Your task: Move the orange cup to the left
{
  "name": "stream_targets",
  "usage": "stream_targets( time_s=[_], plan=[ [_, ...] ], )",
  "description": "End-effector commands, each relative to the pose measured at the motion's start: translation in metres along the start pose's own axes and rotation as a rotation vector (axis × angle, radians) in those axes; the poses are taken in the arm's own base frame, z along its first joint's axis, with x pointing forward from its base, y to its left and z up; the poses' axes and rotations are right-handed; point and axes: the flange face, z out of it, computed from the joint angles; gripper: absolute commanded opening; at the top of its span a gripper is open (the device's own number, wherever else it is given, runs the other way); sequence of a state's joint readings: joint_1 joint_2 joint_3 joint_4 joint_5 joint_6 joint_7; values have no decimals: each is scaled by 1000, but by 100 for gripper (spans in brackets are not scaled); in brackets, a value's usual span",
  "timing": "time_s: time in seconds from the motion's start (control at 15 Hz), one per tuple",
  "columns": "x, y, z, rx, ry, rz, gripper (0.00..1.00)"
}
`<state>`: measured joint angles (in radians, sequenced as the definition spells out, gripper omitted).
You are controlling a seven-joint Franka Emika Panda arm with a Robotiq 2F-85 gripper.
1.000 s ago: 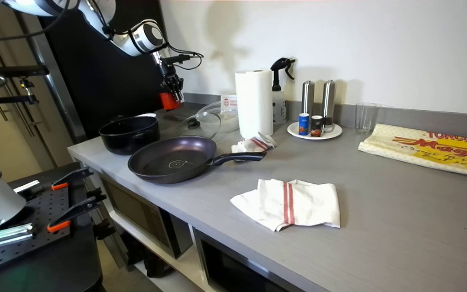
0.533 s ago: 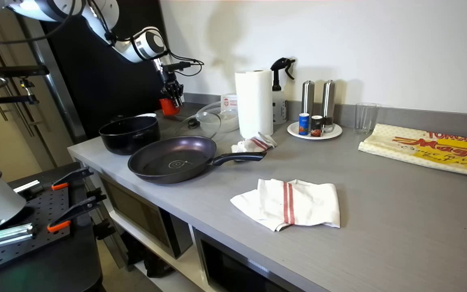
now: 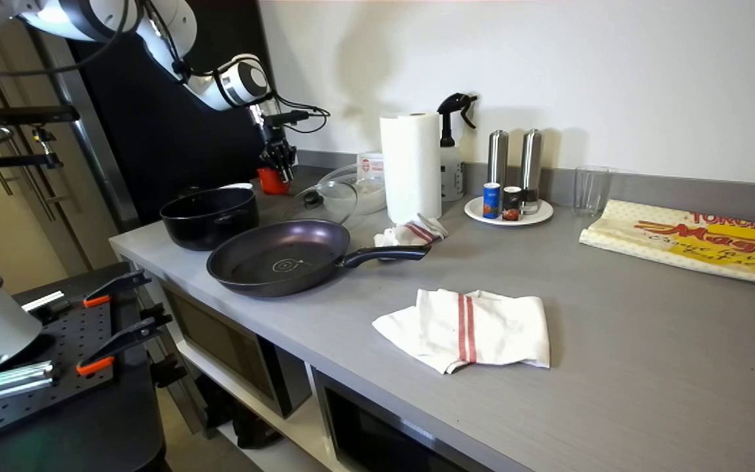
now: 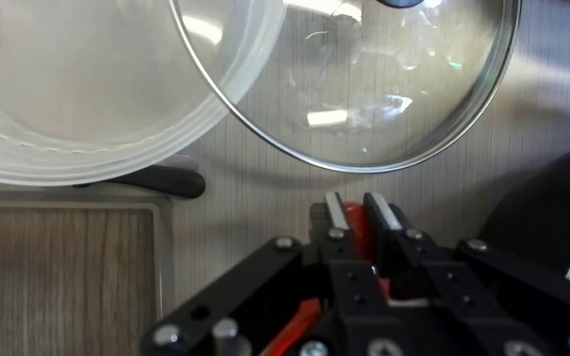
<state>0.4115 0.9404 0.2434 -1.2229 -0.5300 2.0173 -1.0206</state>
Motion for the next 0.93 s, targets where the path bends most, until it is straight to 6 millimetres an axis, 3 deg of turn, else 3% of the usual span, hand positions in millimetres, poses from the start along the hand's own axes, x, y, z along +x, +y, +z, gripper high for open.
stream_targets(
  time_s=[0.0, 0.87],
  plan=[
    [2, 0, 5, 8, 33, -14, 4],
    [6, 0, 39, 63, 66, -11, 4]
  ],
)
